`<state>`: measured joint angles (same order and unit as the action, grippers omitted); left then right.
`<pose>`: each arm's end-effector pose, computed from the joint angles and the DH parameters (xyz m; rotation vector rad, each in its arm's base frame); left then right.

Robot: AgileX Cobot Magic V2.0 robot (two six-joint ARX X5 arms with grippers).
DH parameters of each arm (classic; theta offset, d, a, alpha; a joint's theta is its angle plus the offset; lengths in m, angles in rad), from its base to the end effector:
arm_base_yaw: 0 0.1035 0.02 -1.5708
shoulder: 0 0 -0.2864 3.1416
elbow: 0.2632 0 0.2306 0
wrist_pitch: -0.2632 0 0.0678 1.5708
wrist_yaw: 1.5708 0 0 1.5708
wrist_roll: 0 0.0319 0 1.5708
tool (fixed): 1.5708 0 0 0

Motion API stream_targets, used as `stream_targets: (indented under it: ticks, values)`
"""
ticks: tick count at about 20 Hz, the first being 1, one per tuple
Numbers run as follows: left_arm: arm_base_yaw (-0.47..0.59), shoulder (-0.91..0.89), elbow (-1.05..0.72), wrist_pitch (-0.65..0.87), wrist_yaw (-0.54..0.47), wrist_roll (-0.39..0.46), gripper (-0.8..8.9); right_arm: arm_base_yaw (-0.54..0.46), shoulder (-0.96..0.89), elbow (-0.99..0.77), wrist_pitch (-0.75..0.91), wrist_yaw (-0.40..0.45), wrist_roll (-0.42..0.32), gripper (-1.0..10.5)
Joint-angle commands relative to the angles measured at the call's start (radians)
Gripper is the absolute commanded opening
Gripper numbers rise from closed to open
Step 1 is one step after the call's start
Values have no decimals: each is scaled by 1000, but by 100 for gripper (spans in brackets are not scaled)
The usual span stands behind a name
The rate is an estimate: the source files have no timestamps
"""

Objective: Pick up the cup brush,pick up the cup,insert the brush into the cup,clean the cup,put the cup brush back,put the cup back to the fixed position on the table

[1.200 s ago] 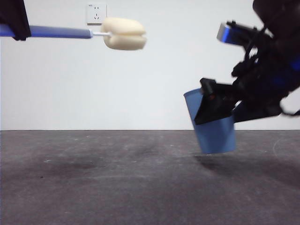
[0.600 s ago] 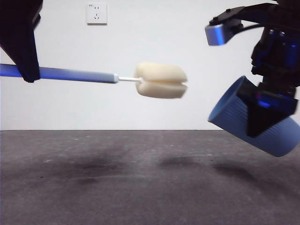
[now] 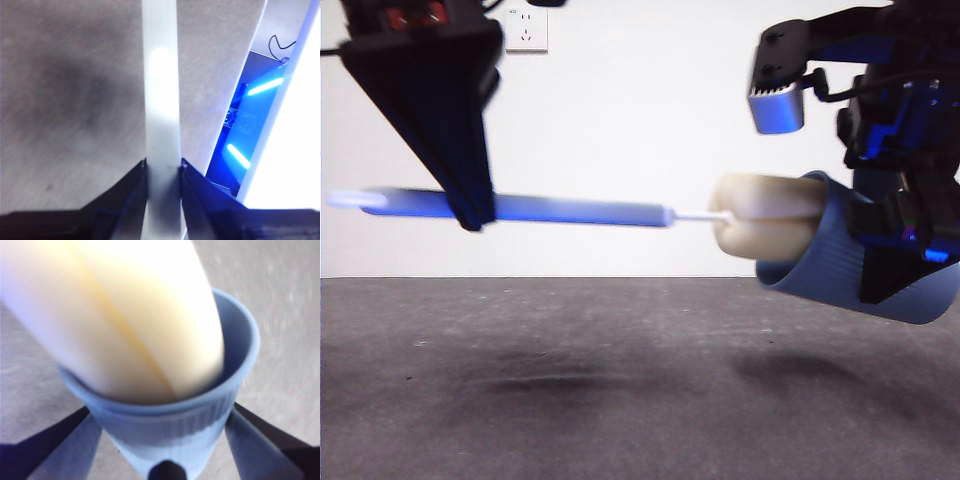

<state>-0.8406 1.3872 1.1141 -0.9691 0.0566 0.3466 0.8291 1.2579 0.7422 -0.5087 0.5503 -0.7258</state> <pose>0.1524 -0.1729 0.2885 0.7743 1.0513 -0.9868 0.1504 0.1395 0.2372 -1.3339 0.6926 0.5520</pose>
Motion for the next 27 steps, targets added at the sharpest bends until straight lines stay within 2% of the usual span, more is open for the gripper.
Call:
stream_targets:
  ticks: [1, 6, 9, 11, 13, 21, 27]
  values:
    - [-23, 41, -6, 32, 6, -37, -9, 65, 27, 3, 7, 6, -39, -17]
    - [-66, 71, -6, 118, 10, -96, -9, 170, 77, 3, 17, 7, -39, -17]
    - [-68, 71, -6, 90, -12, -111, -9, 175, 80, 3, 17, 28, -34, -17]
    - [-67, 71, -6, 45, -65, -111, -9, 166, 80, 3, 2, 84, -34, -17]
    - [-55, 68, -6, 11, -107, -112, -9, 143, 79, 3, -19, 96, -31, -17]
    - [-10, 25, -6, -65, -102, -106, -9, 101, 79, 3, -7, 106, -12, -17]
    - [-31, 31, -6, 64, -7, -115, -9, 123, 79, 3, 18, 99, -13, -17]
